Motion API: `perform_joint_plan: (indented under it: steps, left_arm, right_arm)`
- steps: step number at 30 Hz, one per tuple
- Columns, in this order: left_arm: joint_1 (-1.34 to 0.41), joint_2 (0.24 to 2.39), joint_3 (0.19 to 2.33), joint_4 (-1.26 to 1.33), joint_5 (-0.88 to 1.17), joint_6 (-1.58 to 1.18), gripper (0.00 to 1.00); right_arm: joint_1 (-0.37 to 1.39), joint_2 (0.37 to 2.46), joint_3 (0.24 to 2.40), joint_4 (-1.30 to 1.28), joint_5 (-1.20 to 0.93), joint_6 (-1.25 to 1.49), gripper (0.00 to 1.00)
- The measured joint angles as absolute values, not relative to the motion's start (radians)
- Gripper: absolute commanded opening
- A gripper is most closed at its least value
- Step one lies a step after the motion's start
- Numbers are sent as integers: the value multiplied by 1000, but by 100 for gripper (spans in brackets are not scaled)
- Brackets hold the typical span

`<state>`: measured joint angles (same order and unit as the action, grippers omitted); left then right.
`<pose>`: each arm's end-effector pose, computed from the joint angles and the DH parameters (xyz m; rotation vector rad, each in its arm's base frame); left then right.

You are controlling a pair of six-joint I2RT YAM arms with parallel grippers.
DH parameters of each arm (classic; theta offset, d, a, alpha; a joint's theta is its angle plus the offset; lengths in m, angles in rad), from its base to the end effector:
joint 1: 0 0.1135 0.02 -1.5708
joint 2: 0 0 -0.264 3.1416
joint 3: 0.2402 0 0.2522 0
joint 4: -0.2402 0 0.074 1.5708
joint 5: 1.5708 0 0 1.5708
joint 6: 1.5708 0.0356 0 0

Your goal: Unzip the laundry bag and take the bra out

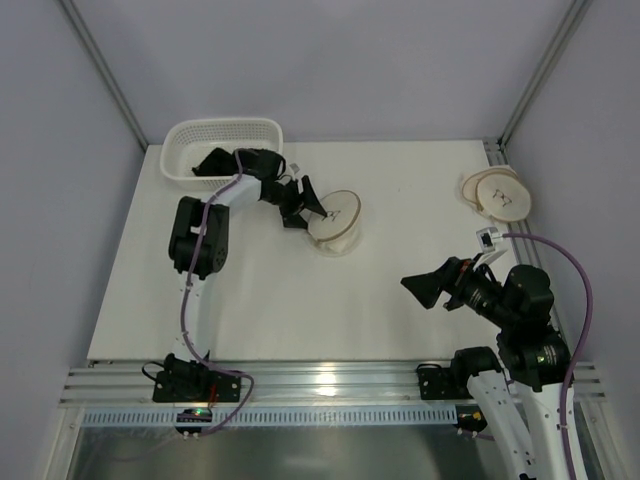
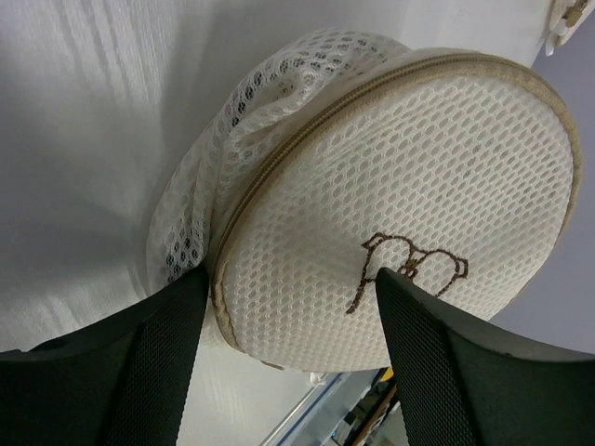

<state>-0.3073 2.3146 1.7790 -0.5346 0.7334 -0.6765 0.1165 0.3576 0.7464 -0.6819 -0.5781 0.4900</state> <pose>0.4582 -0.1704 0.1462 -0.2412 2.7745 -1.2730 0.0732 0.0282 0.3243 -0.0590 1.9241 0.9504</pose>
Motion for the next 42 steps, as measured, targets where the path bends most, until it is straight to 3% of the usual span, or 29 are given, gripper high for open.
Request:
perform_joint_plan:
  steps: [8,17,18,23,24,27,36,42]
  left_arm:
    - [-308,2168,1641,-483,680,-739,80]
    - [-326,2117,1508,-403,621,-804,78]
    - [-331,2117,1486,-390,618,-812,75]
    - [-362,2105,1387,-283,629,-880,37]
    - [-368,2102,1374,-261,630,-892,25]
    - [-389,2093,1327,-168,638,-939,0]
    - [-445,1972,1216,6,602,-1047,0]
    - [-555,1746,1071,74,462,-1168,0]
  right_arm:
    - [117,357,746,-682,-578,495,99]
    - [117,351,746,-682,-578,496,99]
    - [117,351,746,-682,-578,496,100]
    - [117,351,746,-682,-579,496,95]
    - [117,350,746,-682,-579,496,94]
    - [117,340,746,-682,-579,499,85]
    - [117,342,742,-693,-578,476,44]
    - [117,423,742,-744,-540,440,43]
